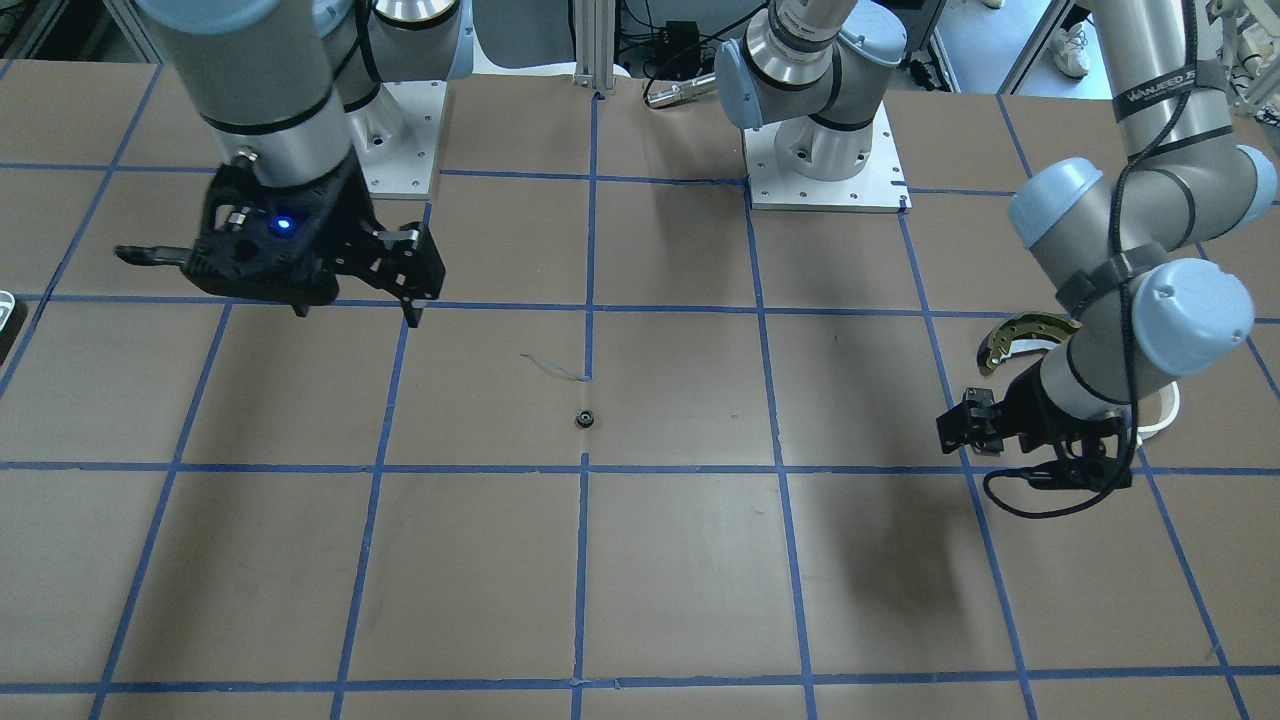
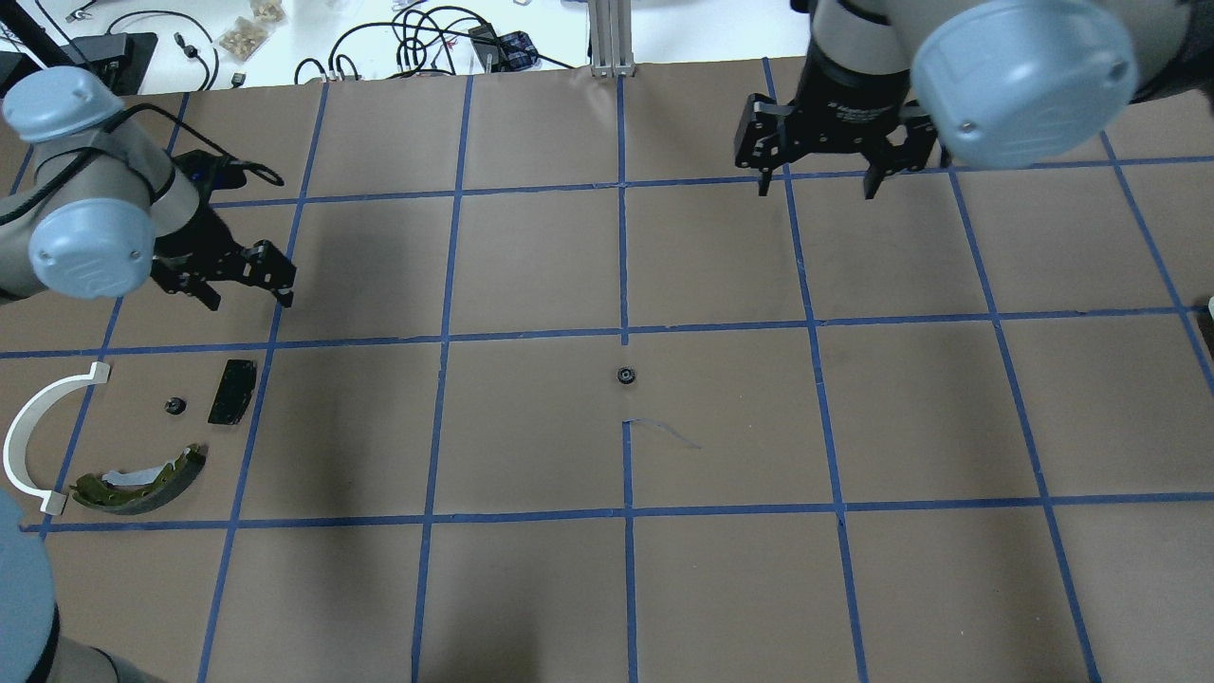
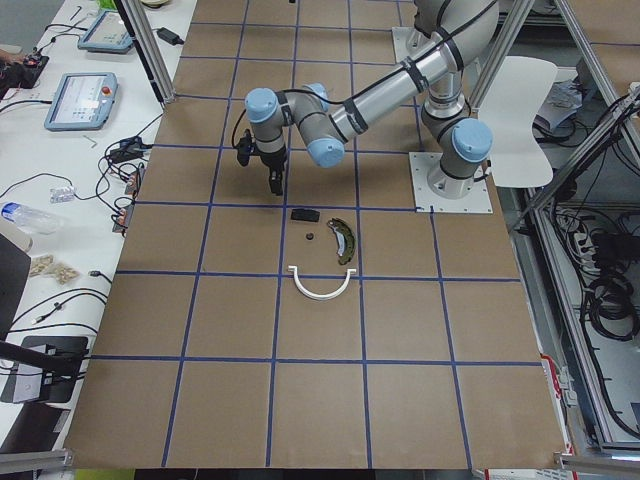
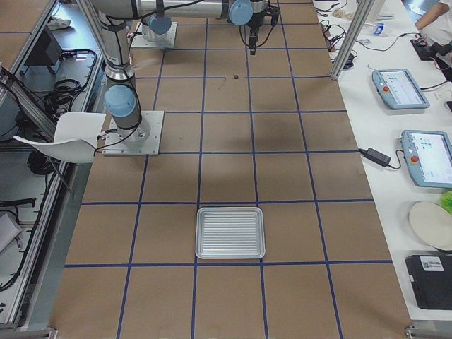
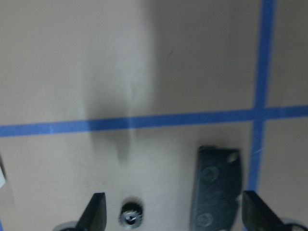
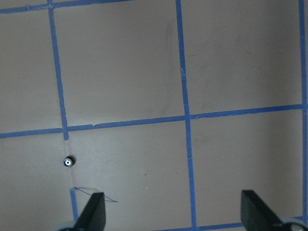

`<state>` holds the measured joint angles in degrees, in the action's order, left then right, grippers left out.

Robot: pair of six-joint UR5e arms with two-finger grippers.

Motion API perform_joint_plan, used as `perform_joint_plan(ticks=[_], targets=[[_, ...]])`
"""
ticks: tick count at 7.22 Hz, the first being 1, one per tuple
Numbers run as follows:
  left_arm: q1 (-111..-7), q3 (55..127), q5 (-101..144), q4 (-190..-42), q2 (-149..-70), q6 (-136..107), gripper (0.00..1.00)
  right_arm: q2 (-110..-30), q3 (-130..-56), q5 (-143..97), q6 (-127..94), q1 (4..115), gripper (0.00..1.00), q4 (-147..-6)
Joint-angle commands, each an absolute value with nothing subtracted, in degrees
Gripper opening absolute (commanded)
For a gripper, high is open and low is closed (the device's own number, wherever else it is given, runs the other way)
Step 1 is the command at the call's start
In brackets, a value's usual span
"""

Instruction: Place bearing gear from tray to pile

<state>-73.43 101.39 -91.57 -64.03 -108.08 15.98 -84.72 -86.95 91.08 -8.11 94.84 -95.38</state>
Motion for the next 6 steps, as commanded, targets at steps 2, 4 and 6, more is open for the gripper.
perform_joint_plan(ticks=[2, 4, 6], targets=[[-91.80, 99.85, -91.23, -62.94, -108.45, 6.17, 1.00, -86.48, -88.07, 90.26, -0.70, 92.11, 1.00, -94.92], [-99.89, 100.28, -85.36, -62.75, -109.25, -1.63, 1.00, -86.57, -88.24, 90.09, -1.23, 92.11, 1.00, -94.92], [-106.76, 100.90, -85.08, -59.97, -110.65, -7.17, 1.00, -86.75, -88.86, 90.09, -1.14, 92.20, 1.00, -95.01]])
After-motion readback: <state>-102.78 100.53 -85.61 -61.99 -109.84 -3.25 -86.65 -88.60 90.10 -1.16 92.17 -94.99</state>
